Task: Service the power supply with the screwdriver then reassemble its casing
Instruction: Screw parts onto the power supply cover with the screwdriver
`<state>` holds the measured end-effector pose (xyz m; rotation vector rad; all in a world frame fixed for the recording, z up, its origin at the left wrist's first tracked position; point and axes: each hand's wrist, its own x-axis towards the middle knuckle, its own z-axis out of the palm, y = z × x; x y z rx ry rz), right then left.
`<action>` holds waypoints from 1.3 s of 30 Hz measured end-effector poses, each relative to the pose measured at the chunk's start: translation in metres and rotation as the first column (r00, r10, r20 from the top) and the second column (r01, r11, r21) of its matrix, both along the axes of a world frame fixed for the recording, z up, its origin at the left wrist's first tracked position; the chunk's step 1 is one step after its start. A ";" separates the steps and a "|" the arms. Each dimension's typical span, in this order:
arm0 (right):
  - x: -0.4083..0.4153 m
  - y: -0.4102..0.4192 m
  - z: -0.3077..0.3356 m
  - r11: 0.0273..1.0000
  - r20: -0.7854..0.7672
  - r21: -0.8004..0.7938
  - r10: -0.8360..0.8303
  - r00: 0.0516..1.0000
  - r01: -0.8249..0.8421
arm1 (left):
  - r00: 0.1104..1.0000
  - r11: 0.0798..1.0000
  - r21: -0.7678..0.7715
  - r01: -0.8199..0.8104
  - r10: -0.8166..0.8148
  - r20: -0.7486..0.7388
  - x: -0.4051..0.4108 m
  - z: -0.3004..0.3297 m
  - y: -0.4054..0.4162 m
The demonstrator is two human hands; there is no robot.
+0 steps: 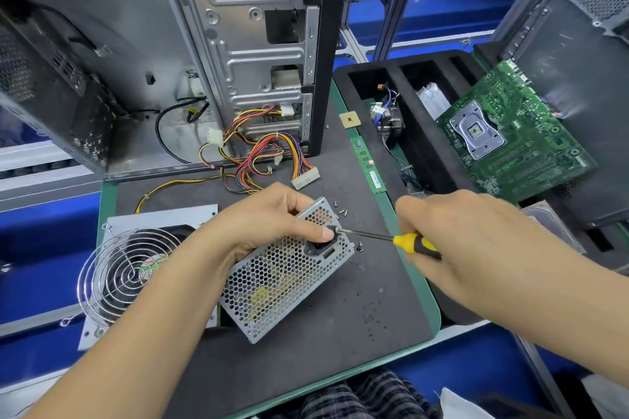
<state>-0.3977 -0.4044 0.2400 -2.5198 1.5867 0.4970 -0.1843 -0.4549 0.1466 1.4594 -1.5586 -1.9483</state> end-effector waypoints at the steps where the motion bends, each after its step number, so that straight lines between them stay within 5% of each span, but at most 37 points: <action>1: -0.002 0.001 0.002 0.999 -0.046 -0.046 0.023 0.999 -0.025 | 1.000 1.000 -0.006 -0.005 0.005 0.003 -0.001 0.000 0.000; 6: -0.003 0.004 0.001 0.994 -0.136 -0.079 0.070 0.988 -0.081 | 0.999 0.999 -0.022 -0.033 0.033 0.000 -0.003 -0.001 0.002; 12: -0.011 0.003 -0.001 0.998 0.145 0.070 -0.020 0.989 0.010 | 0.999 0.999 -0.028 -0.042 0.042 -0.001 -0.003 -0.002 0.000; 18: -0.009 0.007 -0.002 0.993 0.280 0.044 -0.117 0.953 0.109 | 0.997 0.997 -0.012 -0.072 0.072 -0.031 -0.001 -0.004 -0.001; 24: -0.001 0.007 0.003 0.992 -0.097 -0.110 -0.070 0.993 0.060 | 0.998 0.997 -0.033 -0.064 0.064 -0.015 0.000 -0.004 -0.003; 33: 0.003 0.010 0.007 0.995 0.092 -0.068 -0.066 0.994 0.073 | 0.998 0.994 -0.086 -0.064 0.065 0.015 -0.005 -0.006 0.003; 39: -0.001 0.016 -0.001 0.983 -0.132 -0.181 -0.034 0.991 0.010 | 0.998 0.993 -0.107 -0.057 0.060 0.031 -0.011 -0.007 0.008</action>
